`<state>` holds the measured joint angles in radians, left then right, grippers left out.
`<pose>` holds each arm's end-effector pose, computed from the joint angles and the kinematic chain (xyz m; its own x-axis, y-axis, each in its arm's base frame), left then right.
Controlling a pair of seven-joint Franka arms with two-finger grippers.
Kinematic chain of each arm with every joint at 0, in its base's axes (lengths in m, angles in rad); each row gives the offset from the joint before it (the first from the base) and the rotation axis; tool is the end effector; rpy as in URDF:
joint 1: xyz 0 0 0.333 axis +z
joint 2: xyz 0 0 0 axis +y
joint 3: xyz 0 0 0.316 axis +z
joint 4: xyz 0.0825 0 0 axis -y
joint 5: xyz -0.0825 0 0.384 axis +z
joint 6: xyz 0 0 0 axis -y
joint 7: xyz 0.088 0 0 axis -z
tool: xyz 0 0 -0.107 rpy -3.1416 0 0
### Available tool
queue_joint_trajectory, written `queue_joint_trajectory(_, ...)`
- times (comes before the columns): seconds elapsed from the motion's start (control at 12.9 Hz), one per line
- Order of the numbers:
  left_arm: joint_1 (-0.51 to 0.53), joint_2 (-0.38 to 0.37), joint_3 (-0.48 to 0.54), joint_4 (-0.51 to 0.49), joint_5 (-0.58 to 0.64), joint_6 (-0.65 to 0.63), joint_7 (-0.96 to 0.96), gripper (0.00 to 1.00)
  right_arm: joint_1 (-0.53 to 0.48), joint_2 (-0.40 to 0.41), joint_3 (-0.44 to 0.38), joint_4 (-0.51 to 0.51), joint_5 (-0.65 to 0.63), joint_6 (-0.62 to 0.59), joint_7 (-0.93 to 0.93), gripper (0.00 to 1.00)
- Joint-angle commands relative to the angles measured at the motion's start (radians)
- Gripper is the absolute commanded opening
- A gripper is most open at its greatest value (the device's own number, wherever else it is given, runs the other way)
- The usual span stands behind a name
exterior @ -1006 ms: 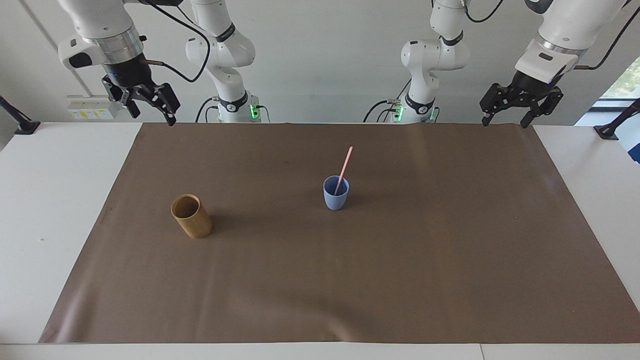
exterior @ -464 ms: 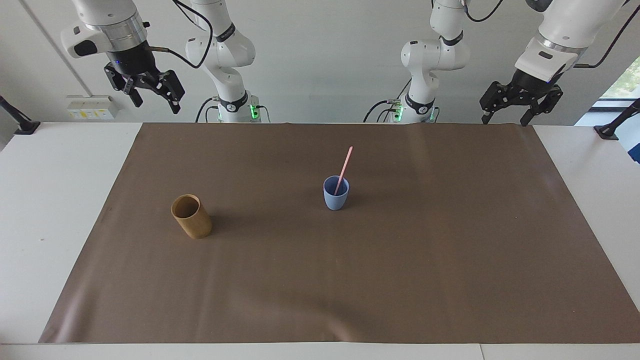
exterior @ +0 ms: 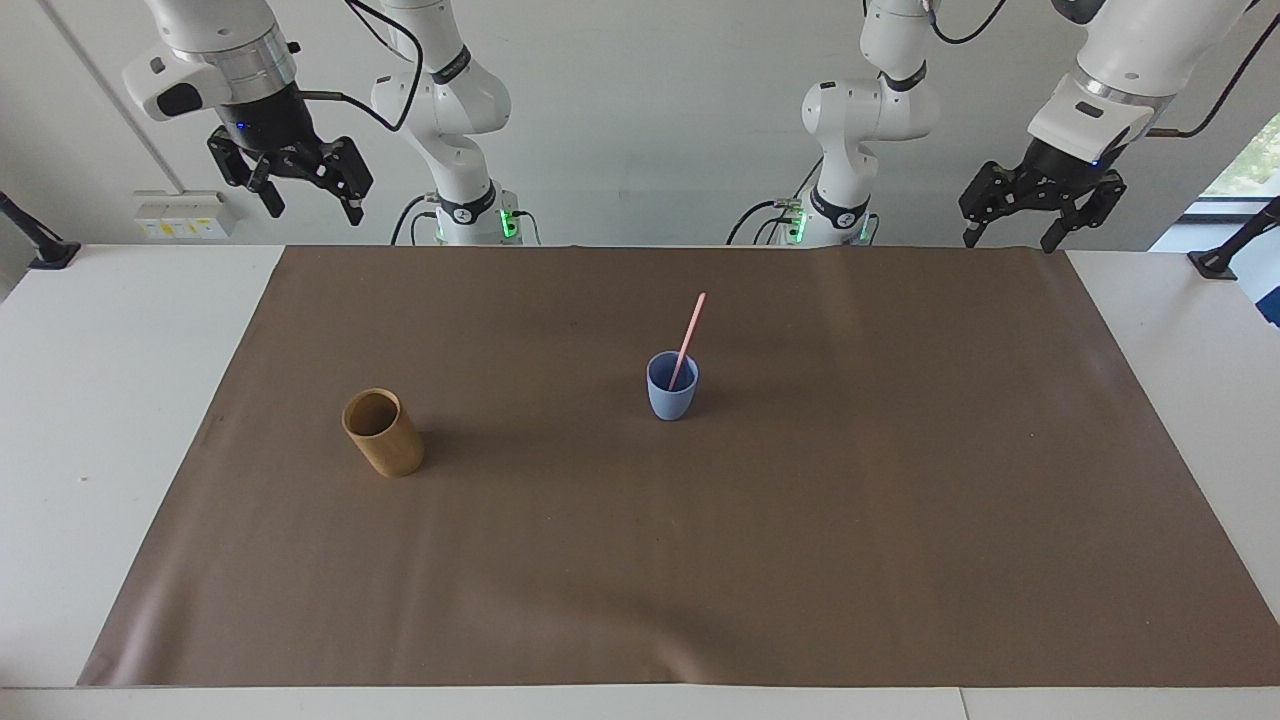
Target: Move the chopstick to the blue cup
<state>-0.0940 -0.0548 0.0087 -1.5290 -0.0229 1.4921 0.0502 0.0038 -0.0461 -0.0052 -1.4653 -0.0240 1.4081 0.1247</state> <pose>0.5271 -0.0475 0.6668 0.9904 -0.1368 0.0191 -0.1373 -0.9903 0.0223 0.5218 -0.0037 0.6841 0.9915 -0.1296 -0.0080 -0.1293 -0.9913 0.0247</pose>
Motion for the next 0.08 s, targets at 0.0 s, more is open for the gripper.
queue_joint_trajectory(0.0, 0.020, -0.017, -0.012, -0.011, 0.014, -0.012, 0.020, 1.00, -0.007, -0.015, 0.002, -0.017, 0.015, -0.008, -0.005, 1.00)
